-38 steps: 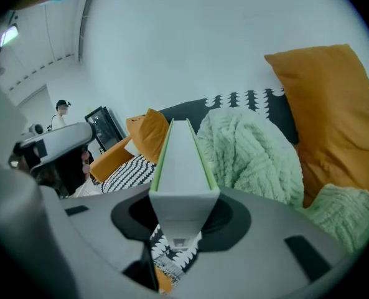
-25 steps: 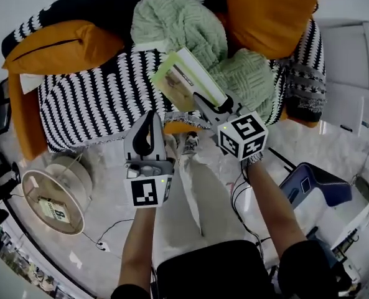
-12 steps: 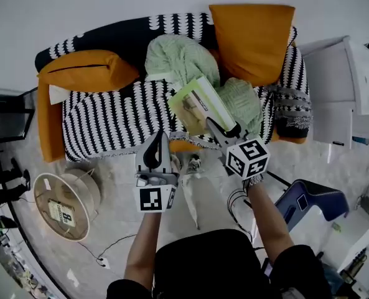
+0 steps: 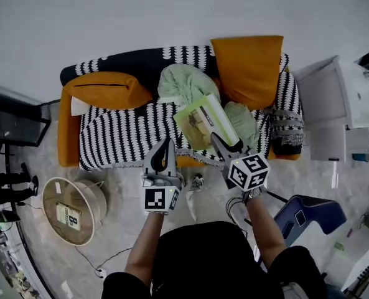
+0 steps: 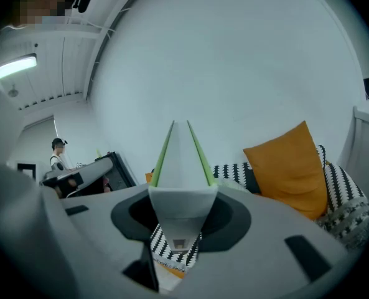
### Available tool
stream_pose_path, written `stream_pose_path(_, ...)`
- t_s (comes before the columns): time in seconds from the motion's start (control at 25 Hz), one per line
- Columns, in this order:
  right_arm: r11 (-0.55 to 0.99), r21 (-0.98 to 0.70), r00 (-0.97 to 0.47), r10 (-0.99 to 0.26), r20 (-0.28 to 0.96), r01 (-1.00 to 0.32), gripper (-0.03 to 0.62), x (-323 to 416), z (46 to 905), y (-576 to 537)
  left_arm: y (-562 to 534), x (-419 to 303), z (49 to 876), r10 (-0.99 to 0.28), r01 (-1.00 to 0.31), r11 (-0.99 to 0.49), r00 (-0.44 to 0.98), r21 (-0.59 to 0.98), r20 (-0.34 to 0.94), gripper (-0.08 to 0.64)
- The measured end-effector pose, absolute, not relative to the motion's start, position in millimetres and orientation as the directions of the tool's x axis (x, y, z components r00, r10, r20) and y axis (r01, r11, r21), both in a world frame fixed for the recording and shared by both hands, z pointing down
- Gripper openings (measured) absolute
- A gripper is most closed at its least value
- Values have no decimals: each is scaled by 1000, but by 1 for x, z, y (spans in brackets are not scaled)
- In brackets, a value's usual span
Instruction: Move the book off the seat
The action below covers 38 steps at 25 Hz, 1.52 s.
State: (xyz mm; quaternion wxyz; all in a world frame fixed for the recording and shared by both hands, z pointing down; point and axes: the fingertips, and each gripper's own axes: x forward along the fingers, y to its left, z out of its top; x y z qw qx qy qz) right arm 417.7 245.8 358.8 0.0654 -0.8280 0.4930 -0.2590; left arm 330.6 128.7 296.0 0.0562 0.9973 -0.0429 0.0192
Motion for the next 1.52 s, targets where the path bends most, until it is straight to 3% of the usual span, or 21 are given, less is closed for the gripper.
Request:
stream_pose_path(0.8,-369,-341,305,-925,228,-865,149,365,254,229,123,273,205,-192,-188,-978,981,87,-34,11)
stream_pose_path(1.52,-70,-307,10,-981,192,-949,149,296,227,116,39,171,193,-468,-464,-883,882,72,-54,11)
